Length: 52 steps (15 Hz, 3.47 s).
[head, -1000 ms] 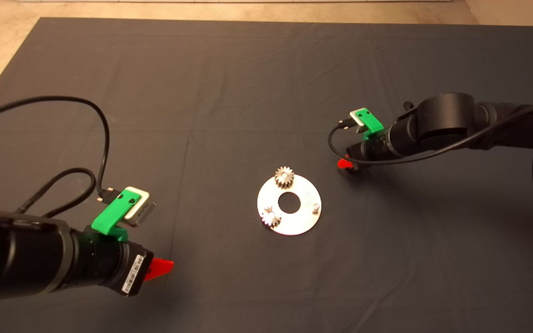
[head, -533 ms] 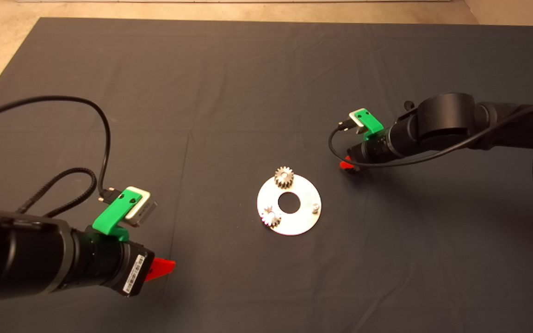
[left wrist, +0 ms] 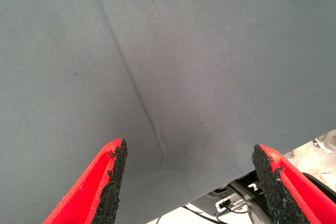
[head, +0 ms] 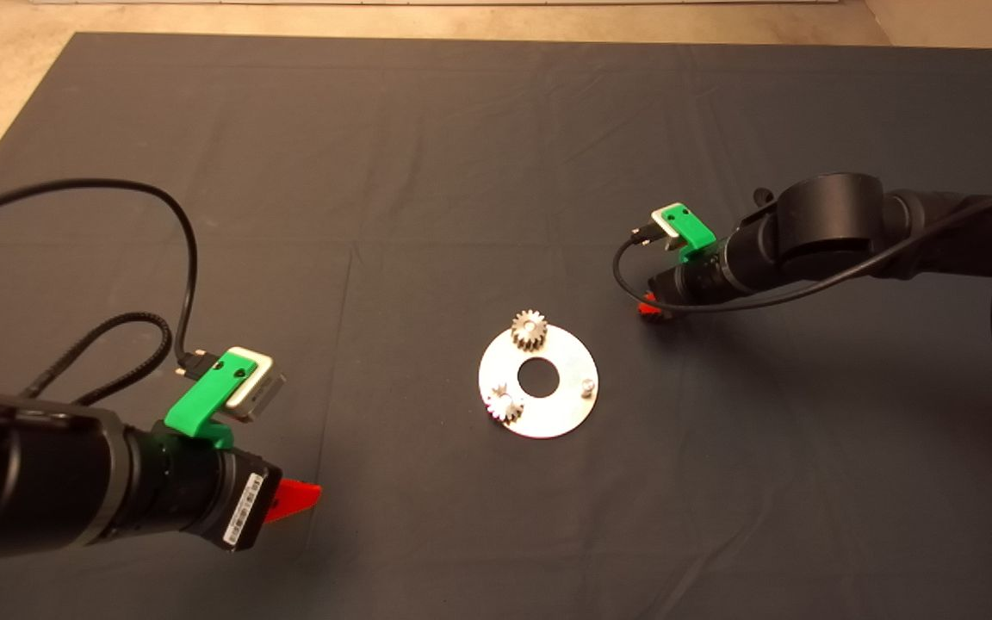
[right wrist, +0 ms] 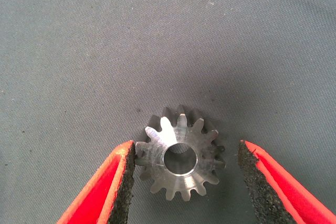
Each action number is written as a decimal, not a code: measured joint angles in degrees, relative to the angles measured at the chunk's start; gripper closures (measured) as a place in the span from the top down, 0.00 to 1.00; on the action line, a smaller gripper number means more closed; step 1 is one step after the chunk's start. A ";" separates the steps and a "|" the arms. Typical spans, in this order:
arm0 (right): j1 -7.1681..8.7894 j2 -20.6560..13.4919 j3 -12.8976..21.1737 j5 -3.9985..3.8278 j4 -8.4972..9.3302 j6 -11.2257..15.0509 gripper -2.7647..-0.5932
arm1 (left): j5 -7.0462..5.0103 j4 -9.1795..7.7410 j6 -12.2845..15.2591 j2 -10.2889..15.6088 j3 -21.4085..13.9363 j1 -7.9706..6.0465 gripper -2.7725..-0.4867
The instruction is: Install three planetary gears onto the carrier pins
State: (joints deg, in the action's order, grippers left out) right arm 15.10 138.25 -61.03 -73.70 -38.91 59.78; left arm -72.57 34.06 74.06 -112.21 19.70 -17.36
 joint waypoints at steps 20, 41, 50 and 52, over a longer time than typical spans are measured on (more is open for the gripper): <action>-0.06 0.00 0.00 -1.36 1.19 0.27 0.26 | 0.81 -0.02 -0.02 0.01 0.00 -1.07 0.51; -0.01 -0.51 3.39 -5.99 6.56 0.50 0.17 | 1.24 -0.02 -0.02 0.00 0.00 -2.18 0.51; 3.70 -2.73 15.02 -6.39 7.36 8.39 0.16 | 1.32 -0.02 -0.05 -0.18 0.00 -2.21 0.51; 4.24 -2.89 19.05 -6.39 7.39 10.98 0.16 | 1.46 -0.02 -0.07 -0.18 0.00 -2.21 0.51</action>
State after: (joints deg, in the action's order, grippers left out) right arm 19.35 135.36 -41.98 -80.09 -31.52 70.76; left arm -71.11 34.04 73.98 -112.40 19.70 -19.57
